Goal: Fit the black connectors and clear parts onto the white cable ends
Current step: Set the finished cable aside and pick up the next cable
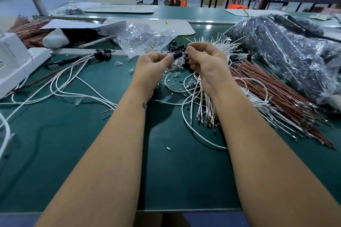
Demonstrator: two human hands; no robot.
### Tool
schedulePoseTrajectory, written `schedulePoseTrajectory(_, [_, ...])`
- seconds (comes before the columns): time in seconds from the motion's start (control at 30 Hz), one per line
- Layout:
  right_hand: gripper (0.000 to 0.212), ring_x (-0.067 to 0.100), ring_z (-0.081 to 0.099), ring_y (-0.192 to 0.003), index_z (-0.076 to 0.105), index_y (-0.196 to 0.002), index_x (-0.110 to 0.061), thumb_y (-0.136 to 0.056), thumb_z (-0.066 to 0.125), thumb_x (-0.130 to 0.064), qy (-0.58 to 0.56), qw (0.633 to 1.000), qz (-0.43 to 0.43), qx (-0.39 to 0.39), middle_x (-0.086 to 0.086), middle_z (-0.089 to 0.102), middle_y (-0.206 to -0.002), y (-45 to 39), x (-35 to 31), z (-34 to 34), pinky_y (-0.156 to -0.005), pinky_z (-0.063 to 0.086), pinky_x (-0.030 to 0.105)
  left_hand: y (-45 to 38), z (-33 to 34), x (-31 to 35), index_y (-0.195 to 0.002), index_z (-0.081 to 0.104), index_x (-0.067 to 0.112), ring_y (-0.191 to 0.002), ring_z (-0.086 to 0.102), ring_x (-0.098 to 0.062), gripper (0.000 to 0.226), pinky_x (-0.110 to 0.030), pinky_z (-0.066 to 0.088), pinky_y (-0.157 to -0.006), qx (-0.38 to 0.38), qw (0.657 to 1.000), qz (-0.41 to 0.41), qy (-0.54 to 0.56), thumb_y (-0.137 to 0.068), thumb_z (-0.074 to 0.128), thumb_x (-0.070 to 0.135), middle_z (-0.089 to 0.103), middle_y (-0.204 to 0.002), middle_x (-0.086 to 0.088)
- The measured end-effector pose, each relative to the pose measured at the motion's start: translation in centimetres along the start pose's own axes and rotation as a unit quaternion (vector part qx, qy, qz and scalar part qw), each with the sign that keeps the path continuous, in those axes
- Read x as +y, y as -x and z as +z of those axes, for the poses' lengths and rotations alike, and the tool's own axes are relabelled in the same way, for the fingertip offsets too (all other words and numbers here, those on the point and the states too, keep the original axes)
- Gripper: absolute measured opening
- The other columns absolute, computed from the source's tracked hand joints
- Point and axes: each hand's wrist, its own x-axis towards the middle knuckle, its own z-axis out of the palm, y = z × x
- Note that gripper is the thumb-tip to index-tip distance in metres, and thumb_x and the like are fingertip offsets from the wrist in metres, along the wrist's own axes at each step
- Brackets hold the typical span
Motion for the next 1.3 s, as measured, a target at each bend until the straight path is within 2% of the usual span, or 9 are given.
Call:
schedulePoseTrajectory(0.1, [0.013, 0.008, 0.054, -0.058, 0.067, -0.082, -0.013, -0.086, 0.066, 0.000, -0.021, 1.000, 0.019, -0.003, -0.002, 0.063, -0.067, 0.1, -0.2, -0.2, -0.056, 0.045, 0.019, 0.1, 0.0, 0.0, -0.066, 0.066, 0.017, -0.042, 0.031, -0.005, 0.025, -0.021, 0.030, -0.046, -0.002, 1.000, -0.002, 0.011, -0.091, 0.065, 0.021, 0.056, -0.054, 0.008])
schedulePoseTrajectory(0.3, [0.011, 0.011, 0.058, -0.056, 0.066, -0.087, -0.007, -0.091, 0.058, -0.002, -0.030, 0.998, 0.048, -0.006, 0.005, 0.065, -0.066, 0.0, -0.5, -0.1, -0.054, 0.046, 0.020, 0.0, 0.0, 0.0, -0.069, 0.067, 0.019, -0.041, 0.034, -0.002, 0.021, -0.020, 0.030, -0.045, -0.006, 1.000, 0.000, 0.021, -0.090, 0.066, 0.021, 0.059, -0.052, 0.012])
schedulePoseTrajectory(0.53, [0.011, 0.013, 0.058, -0.057, 0.066, -0.085, -0.007, -0.091, 0.059, -0.003, 0.003, 0.999, 0.041, -0.017, 0.006, 0.066, -0.069, 0.2, -0.5, -0.1, -0.055, 0.047, 0.020, -0.2, -0.1, -0.3, -0.074, 0.068, 0.016, -0.039, 0.041, 0.002, 0.015, -0.011, 0.033, -0.043, -0.004, 0.999, 0.013, 0.038, -0.089, 0.067, 0.017, 0.060, -0.053, 0.011])
schedulePoseTrajectory(0.77, [0.013, 0.013, 0.058, -0.060, 0.067, -0.085, -0.011, -0.090, 0.058, -0.003, 0.083, 0.996, 0.012, -0.022, 0.007, 0.067, -0.073, 0.2, -0.4, -0.1, -0.057, 0.046, 0.020, -0.3, -0.3, -0.5, -0.079, 0.069, 0.015, -0.039, 0.042, 0.002, 0.007, -0.010, 0.033, -0.042, -0.002, 0.999, 0.017, 0.031, -0.087, 0.069, 0.016, 0.062, -0.053, 0.010])
schedulePoseTrajectory(0.9, [0.015, 0.012, 0.058, -0.058, 0.067, -0.083, -0.011, -0.091, 0.057, -0.001, 0.076, 0.997, 0.014, -0.031, 0.006, 0.067, -0.072, 0.1, -0.1, -0.1, -0.055, 0.046, 0.020, -0.2, -0.2, -0.4, -0.080, 0.069, 0.012, -0.039, 0.043, 0.003, 0.008, -0.007, 0.033, -0.044, -0.004, 0.999, 0.019, 0.043, -0.086, 0.069, 0.016, 0.061, -0.059, 0.004])
schedulePoseTrajectory(1.3, [0.013, 0.013, 0.053, -0.057, 0.061, -0.086, -0.005, -0.094, 0.054, 0.003, 0.055, 0.997, 0.021, -0.058, 0.006, 0.060, -0.067, 0.3, 0.9, 0.0, -0.059, 0.046, 0.024, 0.4, -0.3, -0.3, -0.074, 0.068, 0.013, -0.037, 0.044, 0.004, 0.013, -0.005, 0.033, -0.043, 0.000, 0.999, 0.013, 0.040, -0.086, 0.070, 0.015, 0.064, -0.056, 0.007])
